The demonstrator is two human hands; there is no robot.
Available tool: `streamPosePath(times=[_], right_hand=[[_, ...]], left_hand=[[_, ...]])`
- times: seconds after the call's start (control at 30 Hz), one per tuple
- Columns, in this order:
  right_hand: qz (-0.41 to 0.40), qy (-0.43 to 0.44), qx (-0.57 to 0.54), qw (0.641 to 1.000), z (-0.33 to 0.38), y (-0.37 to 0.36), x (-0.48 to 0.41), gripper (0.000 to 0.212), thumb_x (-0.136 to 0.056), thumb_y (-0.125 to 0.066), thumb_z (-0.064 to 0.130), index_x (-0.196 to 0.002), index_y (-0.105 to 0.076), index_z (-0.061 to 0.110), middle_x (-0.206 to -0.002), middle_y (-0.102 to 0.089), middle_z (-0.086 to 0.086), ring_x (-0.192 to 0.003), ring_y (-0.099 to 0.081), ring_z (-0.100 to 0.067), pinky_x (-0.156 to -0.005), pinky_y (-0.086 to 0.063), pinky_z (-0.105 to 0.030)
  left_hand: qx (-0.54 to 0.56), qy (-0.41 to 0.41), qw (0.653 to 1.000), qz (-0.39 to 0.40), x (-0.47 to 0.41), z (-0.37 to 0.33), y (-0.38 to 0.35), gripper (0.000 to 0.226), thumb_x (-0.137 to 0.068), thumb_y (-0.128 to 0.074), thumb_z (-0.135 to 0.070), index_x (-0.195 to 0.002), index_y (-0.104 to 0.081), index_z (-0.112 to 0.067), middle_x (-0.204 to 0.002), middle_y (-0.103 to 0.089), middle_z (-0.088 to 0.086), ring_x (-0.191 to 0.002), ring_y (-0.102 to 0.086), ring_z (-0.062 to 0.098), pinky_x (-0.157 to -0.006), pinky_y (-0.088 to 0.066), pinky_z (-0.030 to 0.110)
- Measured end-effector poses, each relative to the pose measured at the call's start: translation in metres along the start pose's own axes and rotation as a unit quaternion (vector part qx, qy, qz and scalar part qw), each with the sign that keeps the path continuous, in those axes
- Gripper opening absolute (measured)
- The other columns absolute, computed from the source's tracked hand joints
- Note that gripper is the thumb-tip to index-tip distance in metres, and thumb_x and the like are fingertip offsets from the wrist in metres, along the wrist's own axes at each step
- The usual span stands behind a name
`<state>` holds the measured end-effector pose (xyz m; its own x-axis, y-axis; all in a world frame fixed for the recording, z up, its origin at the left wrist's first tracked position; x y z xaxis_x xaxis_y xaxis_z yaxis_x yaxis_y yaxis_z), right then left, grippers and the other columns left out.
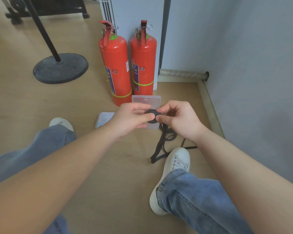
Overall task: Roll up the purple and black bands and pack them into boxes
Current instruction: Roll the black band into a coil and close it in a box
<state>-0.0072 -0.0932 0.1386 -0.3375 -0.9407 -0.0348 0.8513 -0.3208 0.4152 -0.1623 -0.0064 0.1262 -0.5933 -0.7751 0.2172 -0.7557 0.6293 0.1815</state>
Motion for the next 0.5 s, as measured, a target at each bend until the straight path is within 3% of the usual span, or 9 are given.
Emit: streamPosePath(times=[0.07,0.13,0.23,0.33,0.4,0.5], right_hand=[[0.025,0.024,0.051,0.998,0.006,-0.002,0.0,0.03,-0.083,-0.082,0.006,-0.078,-0.071,0.034,-0.083,-0.076,0.004,-0.079,-0.072,-0.015,-0.085,-0.06,-0.04],[0.048,0.047,0.107,0.992,0.011,-0.003,-0.001,0.027,-0.083,-0.082,0.009,-0.08,-0.073,0.034,-0.084,-0.077,0.009,-0.08,-0.072,-0.01,-0.084,-0.058,-0.031],[0.049,0.061,0.132,0.988,0.015,-0.004,-0.001,0.021,-0.084,-0.081,0.01,-0.086,-0.075,0.03,-0.083,-0.076,0.013,-0.08,-0.07,-0.005,-0.081,-0.056,-0.024],[-0.004,0.004,-0.016,1.0,0.006,-0.002,-0.001,0.024,-0.083,-0.082,0.008,-0.085,-0.073,0.029,-0.083,-0.078,0.006,-0.08,-0.075,-0.014,-0.086,-0.061,-0.04],[-0.029,-0.029,-0.111,0.993,-0.002,-0.001,0.0,0.02,-0.083,-0.082,0.006,-0.089,-0.073,0.023,-0.085,-0.078,-0.002,-0.082,-0.076,-0.022,-0.089,-0.06,-0.051],[-0.026,-0.041,-0.181,0.982,-0.006,-0.004,0.002,0.019,-0.087,-0.076,0.0,-0.097,-0.071,0.015,-0.088,-0.079,-0.007,-0.079,-0.076,-0.025,-0.085,-0.062,-0.045]], left_hand=[[-0.148,-0.077,0.986,0.002,-0.002,-0.008,0.004,0.028,-0.082,-0.081,-0.023,-0.11,-0.075,-0.026,-0.097,-0.076,-0.009,-0.086,-0.072,0.002,-0.077,-0.059,0.021],[-0.252,-0.115,0.961,0.016,0.0,-0.014,0.005,0.018,-0.08,-0.082,-0.03,-0.097,-0.078,-0.03,-0.087,-0.076,-0.013,-0.078,-0.069,-0.004,-0.07,-0.051,0.008],[-0.304,-0.122,0.945,0.013,0.0,-0.018,0.007,0.012,-0.082,-0.081,-0.03,-0.092,-0.076,-0.029,-0.081,-0.072,-0.017,-0.074,-0.068,-0.006,-0.07,-0.052,0.008],[-0.205,-0.096,0.974,0.003,-0.003,-0.016,0.01,0.01,-0.086,-0.077,-0.023,-0.096,-0.077,-0.023,-0.086,-0.077,-0.008,-0.076,-0.074,0.005,-0.077,-0.059,0.026],[-0.126,-0.076,0.989,-0.009,-0.003,-0.012,0.011,0.014,-0.088,-0.075,-0.018,-0.102,-0.077,-0.018,-0.092,-0.078,-0.002,-0.083,-0.075,0.009,-0.078,-0.061,0.026],[-0.011,-0.05,0.998,-0.022,0.001,-0.008,0.004,0.012,-0.091,-0.072,-0.011,-0.102,-0.074,-0.014,-0.097,-0.076,0.003,-0.09,-0.075,0.011,-0.076,-0.059,0.02]])
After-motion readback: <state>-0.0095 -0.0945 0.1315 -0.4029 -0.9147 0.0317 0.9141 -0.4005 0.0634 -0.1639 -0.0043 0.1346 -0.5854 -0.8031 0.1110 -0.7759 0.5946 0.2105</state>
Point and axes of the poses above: each hand's wrist, its own x-axis away from the middle knuckle, its own y-axis out of the back of the hand, z = x × y, the point moved 5 cm from there along -x, towards the middle knuckle
